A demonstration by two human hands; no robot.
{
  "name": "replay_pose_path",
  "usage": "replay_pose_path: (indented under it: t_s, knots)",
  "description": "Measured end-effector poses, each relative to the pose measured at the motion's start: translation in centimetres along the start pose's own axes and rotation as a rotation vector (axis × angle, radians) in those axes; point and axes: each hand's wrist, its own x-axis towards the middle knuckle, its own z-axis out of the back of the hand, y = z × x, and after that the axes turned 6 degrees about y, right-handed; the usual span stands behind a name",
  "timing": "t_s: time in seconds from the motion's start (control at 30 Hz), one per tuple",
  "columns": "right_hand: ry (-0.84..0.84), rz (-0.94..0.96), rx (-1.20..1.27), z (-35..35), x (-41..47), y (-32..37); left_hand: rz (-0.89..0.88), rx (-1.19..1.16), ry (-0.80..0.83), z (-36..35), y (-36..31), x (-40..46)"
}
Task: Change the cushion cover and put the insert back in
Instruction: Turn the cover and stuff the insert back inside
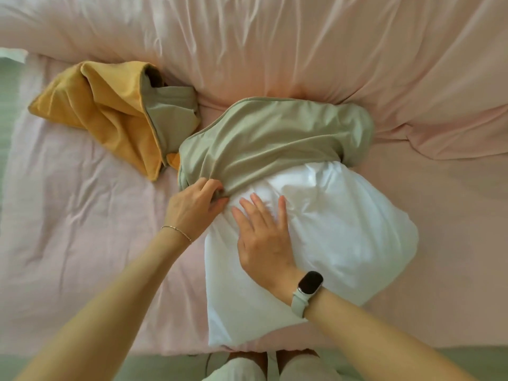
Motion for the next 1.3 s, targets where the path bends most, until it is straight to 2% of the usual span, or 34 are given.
replay_pose_path:
  t_s: [0.1,0.23,0.37,0.43,0.53,0.67,0.77,0.83,0.87,0.93,1.0,1.07,1.2,1.23,1.3]
  knots:
    - [0.038,0.044,-0.041,-0.5,0.3,1.5,0.078,-0.065,-0.057,-0.5,0.0,0.4]
    - [0.239,0.046,-0.182,-1.8,0.8,1.8,0.33,-0.394,-0.067,0.3,0.0,1.3]
    - [0.371,-0.067,-0.254,-1.7,4.4,-0.4,0.32,-0.73,0.058,1.7,0.3,0.5]
    - [0.364,-0.113,-0.284,-1.5,7.6,-1.2,0.289,-0.836,0.108,1.6,-0.2,-0.9]
    - [0.353,-0.089,-0.252,-1.9,8.5,-0.8,0.32,-0.73,0.079,0.8,0.1,-3.0]
    - [0.279,0.155,-0.089,-2.9,1.0,0.6,0.414,-0.465,0.166,0.1,1.1,-3.2]
    - [-0.031,0.12,0.1,-0.7,-1.9,-0.8,0.378,-0.288,0.171,-0.2,0.0,-2.6]
    - [-0.232,0.008,0.073,1.4,-2.1,-2.5,0.265,-0.263,0.027,0.0,-1.4,-2.4]
    - [-0.272,-0.054,0.037,2.2,-2.0,-3.7,0.164,-0.256,-0.069,0.1,-2.2,-2.2]
    - [-0.267,-0.167,-0.012,3.4,-1.5,-6.0,-0.081,-0.225,-0.216,0.3,-4.1,-1.1]
    - [-0.223,-0.231,-0.038,3.8,-1.2,-7.6,-0.297,-0.18,-0.168,-0.1,-5.8,1.1]
    - [-0.171,-0.224,-0.05,3.7,-1.0,-8.5,-0.386,-0.083,-0.064,-0.9,-6.6,3.6]
    - [-0.127,-0.101,-0.102,3.0,-0.5,-8.7,-0.364,0.055,0.016,-1.6,-5.6,7.2]
    - [-0.13,-0.073,-0.118,2.7,-0.3,-8.5,-0.317,0.028,0.04,-1.3,-5.4,7.7]
    - [-0.137,-0.038,-0.119,2.1,-0.2,-8.2,-0.108,-0.114,0.11,-0.5,-5.4,9.0]
